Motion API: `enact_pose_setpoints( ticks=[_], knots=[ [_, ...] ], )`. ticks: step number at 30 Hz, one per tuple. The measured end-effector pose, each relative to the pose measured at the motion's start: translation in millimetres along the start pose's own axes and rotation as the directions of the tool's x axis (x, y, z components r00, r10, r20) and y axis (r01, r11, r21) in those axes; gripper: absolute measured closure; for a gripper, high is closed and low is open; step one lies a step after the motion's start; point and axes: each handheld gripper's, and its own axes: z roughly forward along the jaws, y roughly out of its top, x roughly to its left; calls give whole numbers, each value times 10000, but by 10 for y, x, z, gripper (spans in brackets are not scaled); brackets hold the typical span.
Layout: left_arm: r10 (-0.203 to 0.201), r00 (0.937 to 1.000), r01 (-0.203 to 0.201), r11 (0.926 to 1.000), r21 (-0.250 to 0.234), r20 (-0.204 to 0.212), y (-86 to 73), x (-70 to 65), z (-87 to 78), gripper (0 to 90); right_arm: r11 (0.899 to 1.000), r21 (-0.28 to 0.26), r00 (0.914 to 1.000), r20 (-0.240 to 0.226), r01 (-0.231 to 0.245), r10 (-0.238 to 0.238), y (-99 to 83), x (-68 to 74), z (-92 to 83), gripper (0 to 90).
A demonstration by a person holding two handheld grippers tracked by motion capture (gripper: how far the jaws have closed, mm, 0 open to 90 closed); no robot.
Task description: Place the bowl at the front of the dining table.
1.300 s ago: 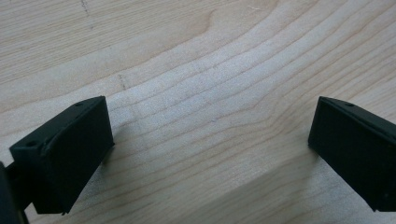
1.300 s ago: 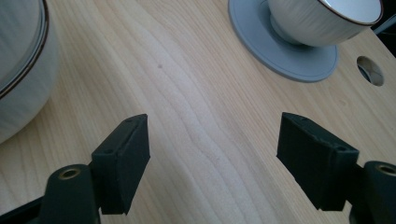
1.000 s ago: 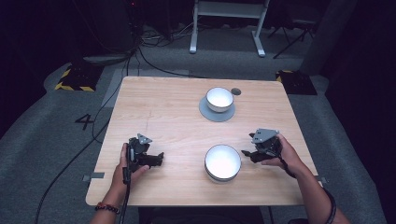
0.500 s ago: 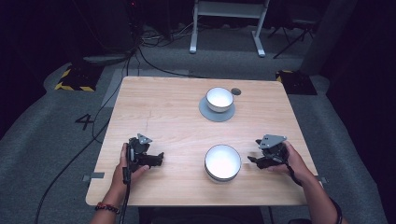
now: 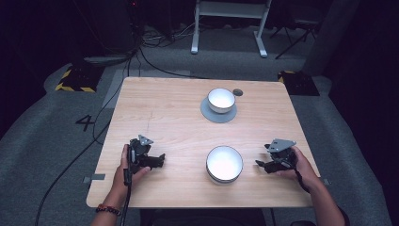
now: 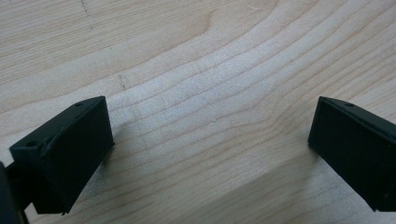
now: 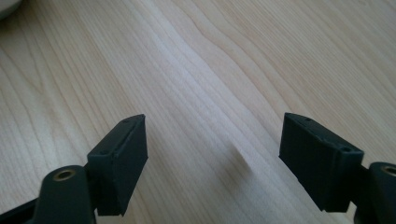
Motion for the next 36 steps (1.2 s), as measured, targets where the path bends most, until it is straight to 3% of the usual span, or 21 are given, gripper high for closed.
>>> enact_pose_setpoints(
  ticks=[6, 8, 9, 13, 15, 21, 29, 36],
  knots=[
    [4, 10000, -4, 10000, 34, 3, 1, 0, -1, 0, 10000, -5, 9999, -65, 79, -79, -99, -25, -24, 221],
    [6, 10000, -6, 10000, 37, 6, 1, 0, -2, 0, 9997, -41, 9997, -84, -225, 224, -124, -19, -34, 220],
    [28, 10000, -28, 10000, 13, -26, 2, 2, -1, 0, 10000, -42, 9999, -131, -40, 40, -140, -42, -47, 219],
    [32, 10000, -31, 10000, 15, -22, 2, 3, -1, 0, 9990, -195, 9990, -213, -396, 391, -207, -57, -70, 217],
    [8, 10000, -8, 10000, 38, 15, 1, 0, -1, 0, 9958, -407, 9962, -315, -819, 807, -243, -50, -74, 215],
    [29, 10000, -29, 10000, 27, -8, 4, 3, 0, 0, 9918, -654, 9927, -580, -1099, 1062, -358, -100, -106, 200],
    [22, 10000, -22, 10000, 65, 8, 6, 3, -1, 0, 9733, -1061, 9769, -879, -2036, 1948, -559, -177, -145, 157],
    [43, 10000, -43, 10000, 33, 2, 6, 5, 0, 0, 9723, -1055, 9760, -850, -2087, 2003, -589, -198, -165, 156]
  ],
)
